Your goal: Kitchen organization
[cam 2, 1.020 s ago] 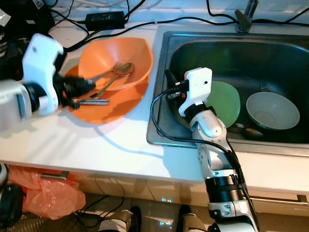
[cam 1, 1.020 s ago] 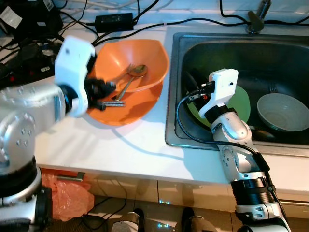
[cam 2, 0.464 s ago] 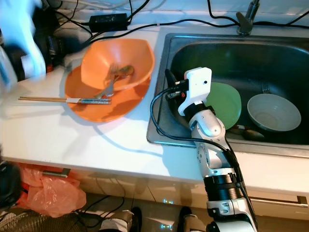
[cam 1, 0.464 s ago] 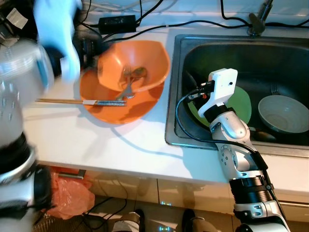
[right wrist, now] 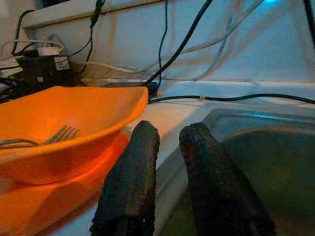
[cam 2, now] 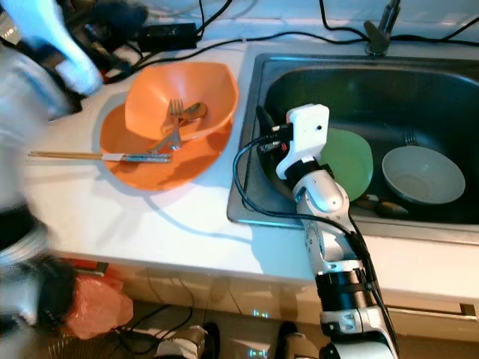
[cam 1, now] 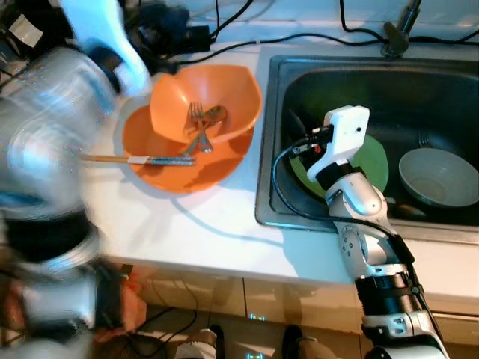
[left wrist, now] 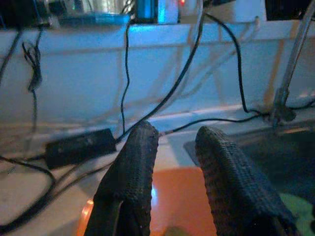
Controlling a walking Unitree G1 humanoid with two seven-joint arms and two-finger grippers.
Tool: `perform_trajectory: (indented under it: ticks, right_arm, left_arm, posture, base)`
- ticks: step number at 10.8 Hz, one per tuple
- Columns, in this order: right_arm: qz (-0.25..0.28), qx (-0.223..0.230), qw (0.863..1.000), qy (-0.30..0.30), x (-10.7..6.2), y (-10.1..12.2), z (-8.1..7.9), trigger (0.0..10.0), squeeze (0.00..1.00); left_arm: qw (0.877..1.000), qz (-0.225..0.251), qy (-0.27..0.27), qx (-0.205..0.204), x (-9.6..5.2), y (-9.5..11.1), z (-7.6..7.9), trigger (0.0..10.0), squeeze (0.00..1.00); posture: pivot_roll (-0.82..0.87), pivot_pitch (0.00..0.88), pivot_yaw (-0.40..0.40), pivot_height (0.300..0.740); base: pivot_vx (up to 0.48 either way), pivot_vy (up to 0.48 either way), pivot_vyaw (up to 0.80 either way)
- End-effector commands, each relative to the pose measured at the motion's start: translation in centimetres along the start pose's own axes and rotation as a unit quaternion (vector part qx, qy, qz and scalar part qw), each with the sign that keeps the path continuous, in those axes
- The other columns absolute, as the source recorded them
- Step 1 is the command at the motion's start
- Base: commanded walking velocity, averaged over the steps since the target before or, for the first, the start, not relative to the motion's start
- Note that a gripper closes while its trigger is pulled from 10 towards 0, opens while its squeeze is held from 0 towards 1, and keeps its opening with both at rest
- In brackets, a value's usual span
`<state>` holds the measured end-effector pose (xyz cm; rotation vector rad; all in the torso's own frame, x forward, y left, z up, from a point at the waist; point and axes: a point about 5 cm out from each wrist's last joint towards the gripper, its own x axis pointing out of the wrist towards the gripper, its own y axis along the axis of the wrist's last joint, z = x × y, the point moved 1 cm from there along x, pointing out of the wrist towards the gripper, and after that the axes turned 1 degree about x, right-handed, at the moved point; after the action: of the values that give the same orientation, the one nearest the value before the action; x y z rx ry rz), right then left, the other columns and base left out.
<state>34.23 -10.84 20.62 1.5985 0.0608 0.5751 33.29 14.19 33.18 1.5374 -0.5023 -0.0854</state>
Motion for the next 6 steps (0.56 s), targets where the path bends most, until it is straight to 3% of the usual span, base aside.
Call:
perform_trajectory:
  ticks: [1, 4, 6]
  right_arm:
    - [-0.023, 0.011, 0.999, -0.02, -0.8, -1.6, 0.5, 10.0, 0.0]
    - [0.045, 0.014, 0.995, -0.093, -0.9, 0.9, 2.7, 10.0, 0.0]
    - [0.069, 0.018, 0.992, -0.104, -1.0, 1.7, 2.9, 10.0, 0.0]
  left_arm:
    - [1.0, 0.013, 0.005, 0.01, 0.3, -0.4, 0.2, 10.0, 0.0]
    - [0.995, 0.081, 0.036, -0.035, 2.2, -2.5, 2.2, 10.0, 0.0]
    - [0.99, 0.134, 0.032, -0.012, 1.9, -1.8, 2.9, 10.0, 0.0]
  posture:
    - [0.22, 0.151, 0.119, 0.74]
    - [0.17, 0.146, 0.113, 0.74]
    - [0.17, 0.148, 0.114, 0.74]
  base:
    - [0.0, 0.0, 0.0]
    - [0.0, 0.0, 0.0]
    - [0.0, 0.0, 0.0]
